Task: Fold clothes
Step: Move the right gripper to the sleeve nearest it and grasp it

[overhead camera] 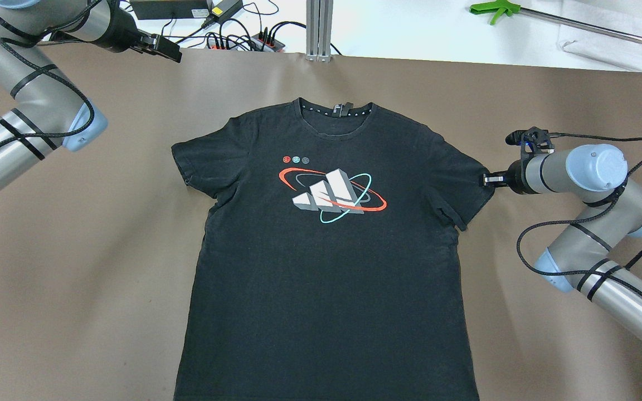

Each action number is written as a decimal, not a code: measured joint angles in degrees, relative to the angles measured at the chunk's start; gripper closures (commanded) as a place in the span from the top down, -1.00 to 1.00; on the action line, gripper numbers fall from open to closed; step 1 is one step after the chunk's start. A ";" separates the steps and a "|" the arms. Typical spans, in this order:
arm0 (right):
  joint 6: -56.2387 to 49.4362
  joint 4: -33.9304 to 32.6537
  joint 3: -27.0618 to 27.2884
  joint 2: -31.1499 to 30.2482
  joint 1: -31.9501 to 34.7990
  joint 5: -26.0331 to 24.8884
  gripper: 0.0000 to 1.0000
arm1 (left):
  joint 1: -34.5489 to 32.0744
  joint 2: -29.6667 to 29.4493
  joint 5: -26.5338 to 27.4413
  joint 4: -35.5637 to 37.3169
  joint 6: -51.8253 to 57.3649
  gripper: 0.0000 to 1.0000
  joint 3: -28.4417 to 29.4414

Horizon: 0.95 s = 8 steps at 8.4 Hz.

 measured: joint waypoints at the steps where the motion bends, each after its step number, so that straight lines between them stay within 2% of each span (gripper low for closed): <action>1: -0.01 -0.14 0.13 0.04 0.01 0.18 -1.00 | 0.00 -0.01 0.00 0.02 -0.15 0.89 -0.03; 3: 0.01 -2.61 2.43 0.01 0.61 1.59 -1.00 | 0.00 0.03 -0.04 0.03 -0.21 0.89 -0.07; 6: -0.02 -13.04 11.35 0.52 2.76 6.01 -1.00 | -0.06 0.13 -0.09 -0.03 -0.18 0.89 -0.14; 8: 0.13 -16.02 13.67 2.89 2.56 6.34 -1.00 | -0.08 0.20 -0.02 -0.05 -0.17 0.89 -0.16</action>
